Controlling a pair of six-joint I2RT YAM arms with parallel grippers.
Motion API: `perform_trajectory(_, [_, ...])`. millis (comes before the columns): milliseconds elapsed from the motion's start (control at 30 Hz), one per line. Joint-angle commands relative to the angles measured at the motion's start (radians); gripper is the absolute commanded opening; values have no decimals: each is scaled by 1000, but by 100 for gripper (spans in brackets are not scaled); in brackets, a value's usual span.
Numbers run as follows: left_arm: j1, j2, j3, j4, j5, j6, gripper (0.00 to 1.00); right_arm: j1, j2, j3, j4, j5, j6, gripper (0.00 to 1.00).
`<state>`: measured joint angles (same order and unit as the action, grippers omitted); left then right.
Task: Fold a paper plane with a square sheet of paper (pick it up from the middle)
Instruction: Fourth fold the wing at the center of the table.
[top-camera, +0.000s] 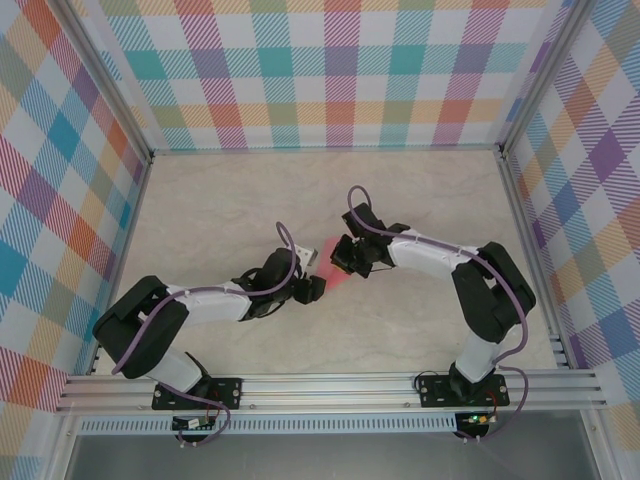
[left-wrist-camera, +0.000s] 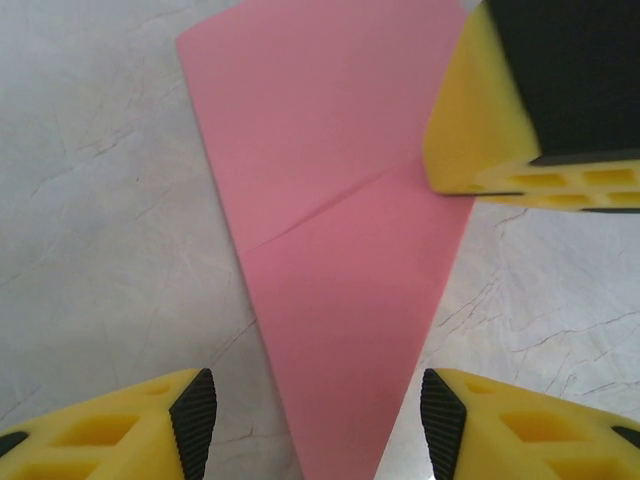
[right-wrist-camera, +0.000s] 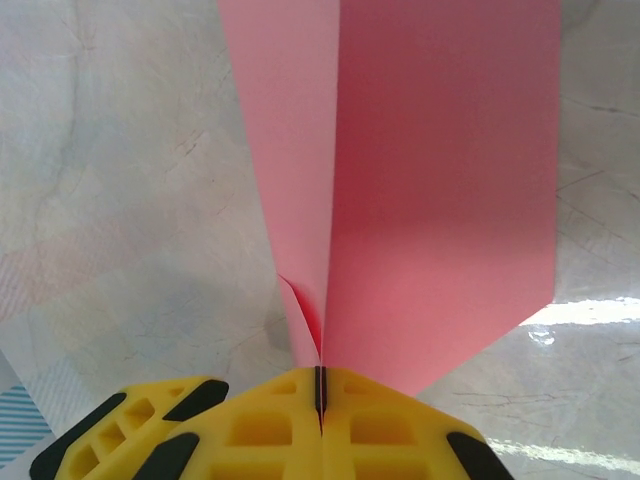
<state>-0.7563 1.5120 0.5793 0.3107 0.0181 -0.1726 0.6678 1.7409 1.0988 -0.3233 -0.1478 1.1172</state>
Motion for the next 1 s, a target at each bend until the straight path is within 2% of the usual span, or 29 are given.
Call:
perform_trajectory(0, [-19,4,-41,133,18,73,59,3,22,41,-58,-23,25,3])
perform_trajectory(400, [-57,72,-83,280,7,240,55,-13,45,79,-86,-79,41,4])
perform_trajectory(700, [-57,80,-85,287,-32,259,35,-14,59,86,-89,-107,40,6])
perform_trajectory(867, [-57,82,-97,298,-32,247,20,-24,39,83,-87,-113,24,17])
perform_trajectory(967, [-57,80,-108,307,-28,233,13,-36,15,75,-80,-116,-2,30])
